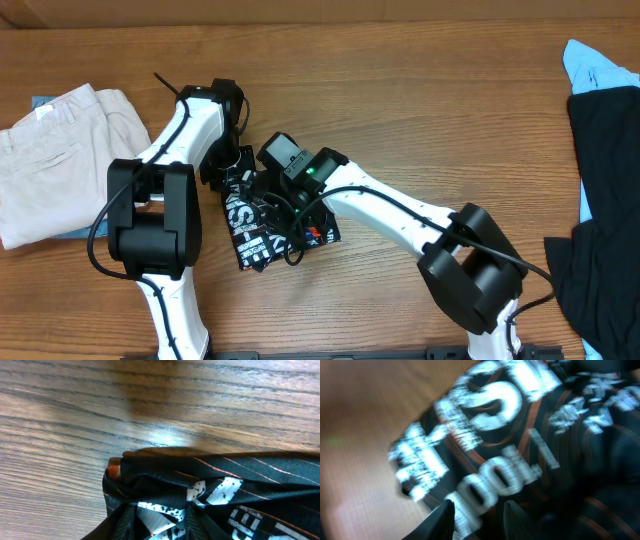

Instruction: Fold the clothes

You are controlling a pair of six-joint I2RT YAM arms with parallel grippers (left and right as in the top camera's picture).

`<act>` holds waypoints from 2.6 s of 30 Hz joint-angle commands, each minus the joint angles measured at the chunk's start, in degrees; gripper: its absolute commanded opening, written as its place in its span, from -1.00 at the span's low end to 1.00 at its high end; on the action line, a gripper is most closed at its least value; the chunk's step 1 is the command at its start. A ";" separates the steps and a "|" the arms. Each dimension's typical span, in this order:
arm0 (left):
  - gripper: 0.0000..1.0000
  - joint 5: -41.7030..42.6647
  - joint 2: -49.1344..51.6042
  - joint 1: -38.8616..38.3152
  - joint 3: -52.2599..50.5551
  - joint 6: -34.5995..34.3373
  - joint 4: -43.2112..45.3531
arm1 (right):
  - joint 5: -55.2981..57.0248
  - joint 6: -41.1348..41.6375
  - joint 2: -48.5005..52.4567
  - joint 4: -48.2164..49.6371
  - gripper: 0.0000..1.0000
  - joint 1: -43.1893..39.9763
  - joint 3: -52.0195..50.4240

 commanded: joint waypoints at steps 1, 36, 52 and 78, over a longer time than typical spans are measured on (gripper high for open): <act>-0.28 -0.79 -1.55 0.37 -0.57 -0.11 -0.20 | 6.69 1.46 1.66 3.02 -0.29 -0.42 1.05; -0.28 -1.73 -1.55 0.37 -0.57 -0.11 -1.03 | -6.58 14.34 -6.95 -13.64 -0.12 -14.78 0.98; -0.27 -3.37 -1.55 0.31 -0.57 -0.15 -10.71 | -0.61 13.75 -4.31 -6.88 0.04 -12.70 -12.31; -0.07 -3.58 -16.92 0.26 -0.48 1.57 3.87 | -4.70 13.16 -8.39 -19.61 -0.05 -14.86 -9.94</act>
